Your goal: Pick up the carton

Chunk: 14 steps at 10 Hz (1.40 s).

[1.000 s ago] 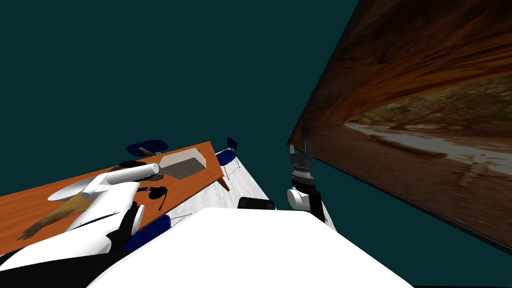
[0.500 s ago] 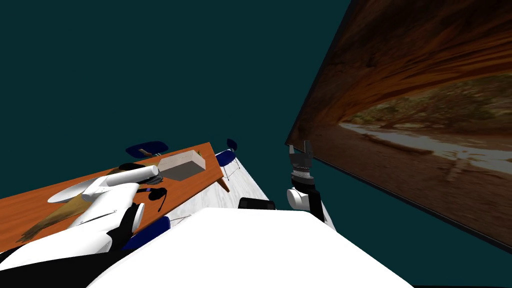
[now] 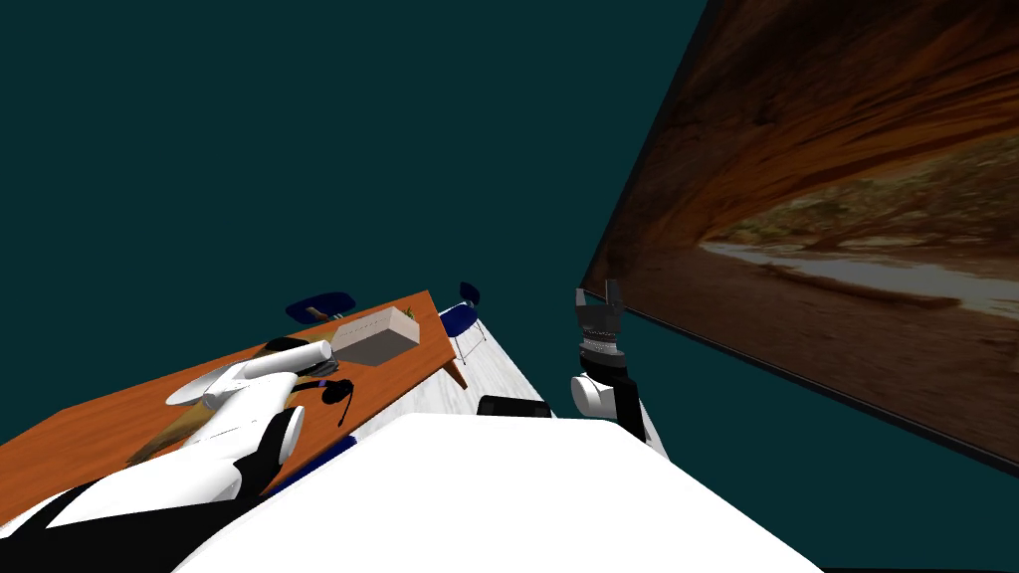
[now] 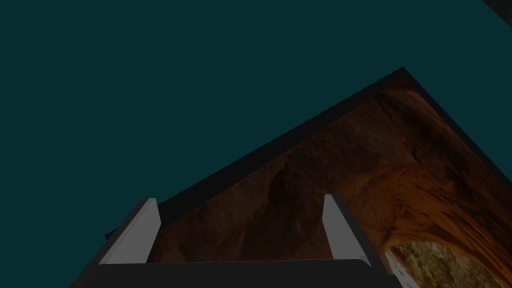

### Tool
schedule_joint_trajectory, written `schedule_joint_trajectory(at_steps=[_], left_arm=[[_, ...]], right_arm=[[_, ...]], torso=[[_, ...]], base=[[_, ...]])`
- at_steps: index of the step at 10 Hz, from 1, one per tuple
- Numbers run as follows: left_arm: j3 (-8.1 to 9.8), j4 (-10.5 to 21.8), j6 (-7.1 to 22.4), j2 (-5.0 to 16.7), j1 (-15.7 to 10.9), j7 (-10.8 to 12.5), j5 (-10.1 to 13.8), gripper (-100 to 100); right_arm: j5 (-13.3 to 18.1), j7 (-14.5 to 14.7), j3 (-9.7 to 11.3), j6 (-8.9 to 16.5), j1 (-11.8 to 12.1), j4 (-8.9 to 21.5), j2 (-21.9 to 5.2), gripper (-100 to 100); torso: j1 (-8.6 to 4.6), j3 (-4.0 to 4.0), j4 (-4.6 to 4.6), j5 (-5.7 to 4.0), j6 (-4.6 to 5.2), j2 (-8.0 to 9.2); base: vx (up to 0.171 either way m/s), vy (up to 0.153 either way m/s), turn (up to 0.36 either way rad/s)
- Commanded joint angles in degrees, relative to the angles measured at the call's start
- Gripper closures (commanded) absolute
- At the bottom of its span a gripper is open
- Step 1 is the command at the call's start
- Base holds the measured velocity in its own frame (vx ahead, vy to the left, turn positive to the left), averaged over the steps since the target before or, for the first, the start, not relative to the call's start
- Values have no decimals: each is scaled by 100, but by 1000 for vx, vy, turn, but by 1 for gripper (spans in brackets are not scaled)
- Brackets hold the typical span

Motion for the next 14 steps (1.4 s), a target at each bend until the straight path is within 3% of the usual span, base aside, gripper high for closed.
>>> schedule_joint_trajectory(at_steps=[1,3,4,8,9,10,11,12,14], left_arm=[[-30,123,-175,-179,99,36,-29,-100],[-29,157,-209,-113,47,-5,-16,-100],[-23,126,-187,-115,61,16,-23,100],[-2,91,-233,-42,36,18,-31,100],[-2,92,-232,-43,37,18,-30,0],[-51,194,-249,-242,113,51,-43,100],[-51,194,-249,-242,113,51,-43,100],[11,-17,-26,-51,71,8,-3,100],[52,-157,122,76,44,-21,23,100]], right_arm=[[0,0,0,0,0,0,0,0],[0,0,0,0,0,0,0,0],[0,0,1,0,-1,0,1,0],[0,0,1,0,-1,0,1,0],[0,0,1,0,-1,0,1,0],[0,0,1,0,-1,0,1,0],[0,0,1,0,-1,0,1,0],[0,0,1,0,-1,0,1,0],[0,0,3,0,-2,1,3,0]], torso=[[0,0,0,0,0,0],[51,-14,-14,46,0,-12],[36,-13,-15,49,6,-9],[31,-25,-33,102,13,-14],[30,-25,-33,101,14,-15],[29,-25,-33,101,15,-16],[37,-30,-42,132,15,-16],[44,-36,-49,157,19,-20],[-37,-31,-46,142,35,-13]], base=[[76,153,50],[24,62,18],[4,16,6],[2,7,2],[0,0,0],[7,29,12],[7,31,8],[-54,-80,-78],[-61,-197,-63]])
